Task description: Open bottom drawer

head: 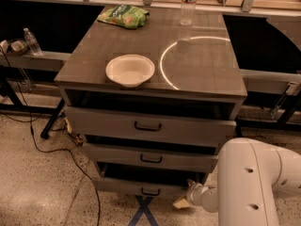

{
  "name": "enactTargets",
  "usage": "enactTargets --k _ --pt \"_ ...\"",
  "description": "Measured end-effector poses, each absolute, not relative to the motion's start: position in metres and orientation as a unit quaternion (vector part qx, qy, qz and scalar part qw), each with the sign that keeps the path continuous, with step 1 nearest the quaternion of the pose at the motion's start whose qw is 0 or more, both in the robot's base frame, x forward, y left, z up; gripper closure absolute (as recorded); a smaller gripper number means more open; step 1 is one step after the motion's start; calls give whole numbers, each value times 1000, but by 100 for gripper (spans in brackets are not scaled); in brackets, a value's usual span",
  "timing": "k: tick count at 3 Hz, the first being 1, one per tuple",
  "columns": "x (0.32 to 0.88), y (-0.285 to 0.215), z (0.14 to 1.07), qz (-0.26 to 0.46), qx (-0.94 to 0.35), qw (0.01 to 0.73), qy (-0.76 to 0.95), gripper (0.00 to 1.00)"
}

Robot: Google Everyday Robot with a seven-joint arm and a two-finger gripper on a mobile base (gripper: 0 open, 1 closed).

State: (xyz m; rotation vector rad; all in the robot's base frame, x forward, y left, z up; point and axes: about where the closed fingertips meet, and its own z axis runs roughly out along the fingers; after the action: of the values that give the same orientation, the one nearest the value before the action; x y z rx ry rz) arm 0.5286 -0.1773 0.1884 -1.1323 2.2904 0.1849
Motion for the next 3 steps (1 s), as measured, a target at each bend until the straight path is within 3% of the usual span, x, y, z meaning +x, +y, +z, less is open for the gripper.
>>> enactTargets --k 1,2,3 --pt "524 -177 182 68 -440 274 853 10" --pt "520 -182 180 63 -447 265 852 30" --pt "509 -198 179 51 -452 248 855 69"
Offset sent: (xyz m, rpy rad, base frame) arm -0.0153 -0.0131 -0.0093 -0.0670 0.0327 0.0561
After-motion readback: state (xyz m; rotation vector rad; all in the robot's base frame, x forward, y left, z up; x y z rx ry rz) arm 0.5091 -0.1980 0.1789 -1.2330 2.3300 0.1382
